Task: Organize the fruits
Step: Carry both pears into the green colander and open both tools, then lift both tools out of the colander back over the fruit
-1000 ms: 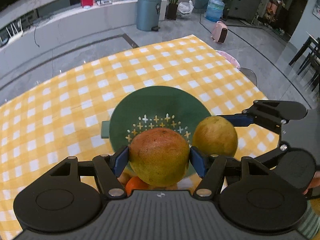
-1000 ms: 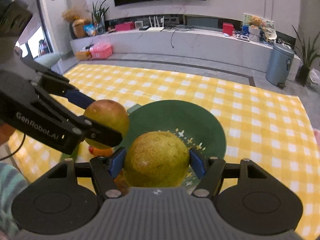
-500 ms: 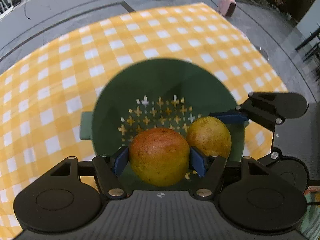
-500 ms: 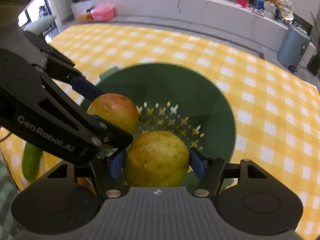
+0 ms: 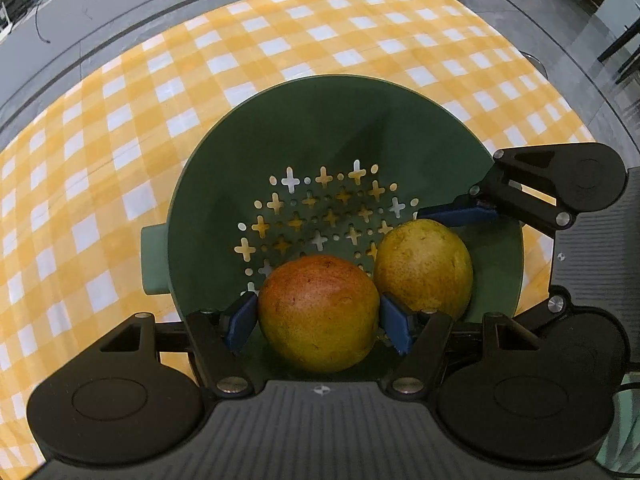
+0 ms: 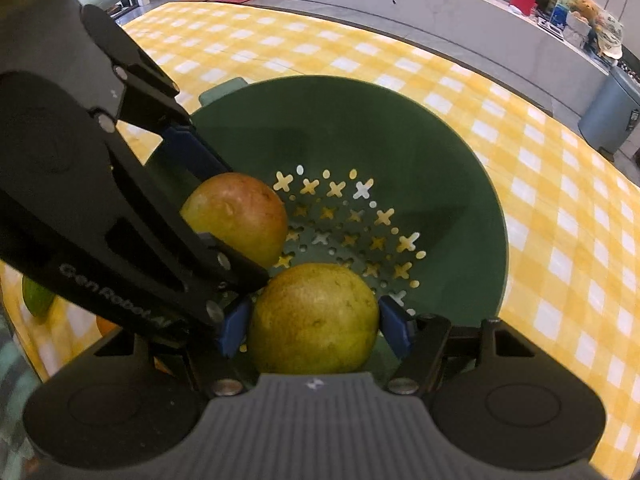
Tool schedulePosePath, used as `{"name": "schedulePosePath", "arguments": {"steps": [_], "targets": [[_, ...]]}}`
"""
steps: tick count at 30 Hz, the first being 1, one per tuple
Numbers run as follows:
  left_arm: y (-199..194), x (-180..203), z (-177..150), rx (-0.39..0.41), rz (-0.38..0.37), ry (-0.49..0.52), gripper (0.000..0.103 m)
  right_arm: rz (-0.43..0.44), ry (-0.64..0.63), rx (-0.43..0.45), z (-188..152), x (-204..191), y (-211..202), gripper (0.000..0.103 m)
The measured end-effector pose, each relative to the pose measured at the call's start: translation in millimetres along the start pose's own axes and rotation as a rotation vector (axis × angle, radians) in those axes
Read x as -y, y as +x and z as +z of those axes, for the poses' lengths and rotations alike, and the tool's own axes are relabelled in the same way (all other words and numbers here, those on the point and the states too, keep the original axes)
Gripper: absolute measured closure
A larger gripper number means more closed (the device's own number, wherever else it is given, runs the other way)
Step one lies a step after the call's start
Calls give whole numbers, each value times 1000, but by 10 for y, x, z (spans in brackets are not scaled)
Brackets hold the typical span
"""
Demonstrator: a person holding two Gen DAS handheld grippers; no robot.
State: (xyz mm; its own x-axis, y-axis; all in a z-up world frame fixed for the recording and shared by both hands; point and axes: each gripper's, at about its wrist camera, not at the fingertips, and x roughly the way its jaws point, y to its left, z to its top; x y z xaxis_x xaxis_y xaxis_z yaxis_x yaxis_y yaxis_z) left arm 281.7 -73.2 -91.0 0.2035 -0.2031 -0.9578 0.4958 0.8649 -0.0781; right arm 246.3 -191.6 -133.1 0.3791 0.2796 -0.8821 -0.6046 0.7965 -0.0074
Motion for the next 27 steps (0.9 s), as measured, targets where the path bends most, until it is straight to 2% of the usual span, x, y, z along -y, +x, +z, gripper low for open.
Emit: {"name": "schedulePosePath", "arguments": {"steps": [7, 11, 18, 23, 27], "targets": [[12, -60, -1, -2, -25, -43, 23, -8, -11, -16, 32, 13, -28, 37], [17, -34, -12, 2, -24, -34, 22, -6, -15, -25, 26, 37, -67, 36], [-101, -100, -39, 44, -45, -57, 17, 30, 69, 8, 8, 130, -216, 29], [-159, -82, -114, 61, -36, -56, 17, 27, 106, 32, -43, 120, -326, 29], [-374, 41, -205, 139, 21, -10, 18, -9, 150, 79, -105, 77, -485, 23]]}}
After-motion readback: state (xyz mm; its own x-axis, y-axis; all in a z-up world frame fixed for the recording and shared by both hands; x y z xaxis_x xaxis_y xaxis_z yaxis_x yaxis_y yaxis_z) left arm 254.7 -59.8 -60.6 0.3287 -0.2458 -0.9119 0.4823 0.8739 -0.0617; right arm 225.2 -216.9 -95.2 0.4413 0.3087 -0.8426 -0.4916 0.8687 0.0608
